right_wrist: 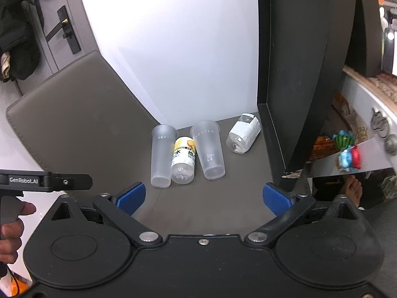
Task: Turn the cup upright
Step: 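Move the left gripper toward the yellow-labeled vitamin C container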
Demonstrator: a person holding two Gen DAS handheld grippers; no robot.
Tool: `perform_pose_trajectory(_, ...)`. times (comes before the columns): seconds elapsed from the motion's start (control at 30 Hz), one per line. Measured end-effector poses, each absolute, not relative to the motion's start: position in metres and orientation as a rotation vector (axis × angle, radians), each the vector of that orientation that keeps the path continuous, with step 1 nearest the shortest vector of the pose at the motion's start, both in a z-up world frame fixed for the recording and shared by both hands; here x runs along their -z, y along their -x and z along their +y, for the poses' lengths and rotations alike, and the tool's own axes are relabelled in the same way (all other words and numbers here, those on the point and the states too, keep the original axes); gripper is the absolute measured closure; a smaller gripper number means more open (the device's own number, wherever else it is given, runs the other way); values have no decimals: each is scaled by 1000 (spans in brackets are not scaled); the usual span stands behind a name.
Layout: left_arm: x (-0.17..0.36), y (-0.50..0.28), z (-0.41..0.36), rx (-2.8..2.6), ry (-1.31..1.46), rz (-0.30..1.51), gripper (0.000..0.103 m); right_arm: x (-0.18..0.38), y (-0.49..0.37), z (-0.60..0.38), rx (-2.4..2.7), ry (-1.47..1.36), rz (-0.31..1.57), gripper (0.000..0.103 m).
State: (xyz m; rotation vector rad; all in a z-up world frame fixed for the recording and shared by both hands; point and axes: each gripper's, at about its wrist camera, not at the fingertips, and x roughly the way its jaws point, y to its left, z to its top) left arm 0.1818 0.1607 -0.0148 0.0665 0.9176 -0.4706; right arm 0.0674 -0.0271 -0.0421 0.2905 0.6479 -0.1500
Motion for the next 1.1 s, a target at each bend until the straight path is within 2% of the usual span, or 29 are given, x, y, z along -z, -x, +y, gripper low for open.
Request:
perform_pose_trajectory(0.2, 34, -212, 150, 478, -56, 957, 11, 50, -87, -32, 135, -312, 635, 7)
perform_pose_trajectory(0.33, 50, -234, 147, 468, -41, 1002, 11, 59, -106, -33, 120, -337, 641, 15)
perform_pose_trajectory(0.9, 93, -302, 126, 450, -1, 1046, 14, 88, -149, -54, 110, -458, 680, 18)
perform_pose_trajectory(1.1, 112, -323, 113, 443, 12, 1076, 24, 96, -158, -61, 133, -485, 663, 22)
